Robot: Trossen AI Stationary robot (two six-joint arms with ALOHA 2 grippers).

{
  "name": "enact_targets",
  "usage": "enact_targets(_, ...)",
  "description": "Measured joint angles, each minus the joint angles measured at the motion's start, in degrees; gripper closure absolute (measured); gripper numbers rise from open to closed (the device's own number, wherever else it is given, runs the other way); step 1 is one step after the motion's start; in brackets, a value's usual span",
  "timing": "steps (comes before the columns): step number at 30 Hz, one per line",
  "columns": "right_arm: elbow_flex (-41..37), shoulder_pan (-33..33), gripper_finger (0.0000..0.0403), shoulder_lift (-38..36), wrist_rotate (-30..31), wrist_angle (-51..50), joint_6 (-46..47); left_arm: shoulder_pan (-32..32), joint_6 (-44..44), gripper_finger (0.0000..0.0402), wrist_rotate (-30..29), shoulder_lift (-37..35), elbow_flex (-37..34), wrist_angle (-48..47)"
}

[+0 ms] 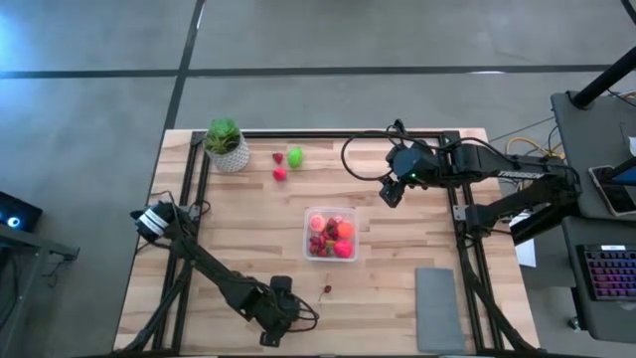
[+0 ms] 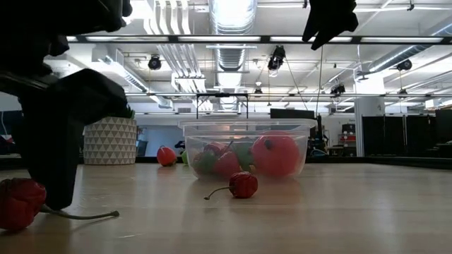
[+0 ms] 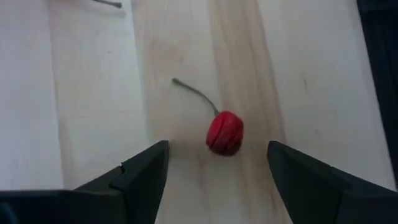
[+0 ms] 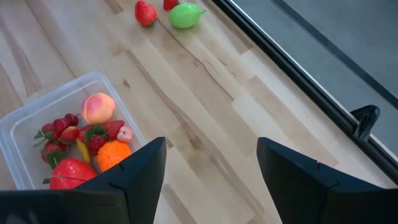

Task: Pick and placing Produce into tupperware
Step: Put the red cherry into the transparent container

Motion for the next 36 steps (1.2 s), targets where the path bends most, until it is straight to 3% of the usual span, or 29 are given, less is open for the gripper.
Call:
enact_targets(4, 0.00, 0.00, 0.0157, 0.02, 0.02, 0.02, 0.01, -0.03, -0.01, 0.0167, -0.18, 0.93, 1.13, 0.80)
enact_targets(13, 0.00, -0.02, 0.0154, 0.04, 0.21, 0.02, 0.02, 0.00, -0.20, 0.0282, -0.68, 0.93, 1.08, 0.64)
enact_targets(18, -0.05, -0.02, 0.0158, 0.04, 0.20, 0.02, 0.02, 0.00, -0.22, 0.0323, -0.71, 0.93, 1.04, 0.86)
enact_targets(24, -0.11, -0.02, 0.0157, 0.04, 0.18, 0.00, 0.02, -0.02, -0.59, 0.0348, -0.83, 0.75, 0.97, 0.29)
enact_targets(28, -0.13, -0.02, 0.0158, 0.04, 0.15, -0.02, 0.02, 0.13, -0.59, 0.0358, -2.12, -2.12, 1.02, -6.39)
enact_targets(36, -0.21, -0.02, 0.0160, 0.04, -0.25, -0.02, 0.03, 6.86, 5.88, 0.0361, -9.20, -17.21, 0.10, -15.67)
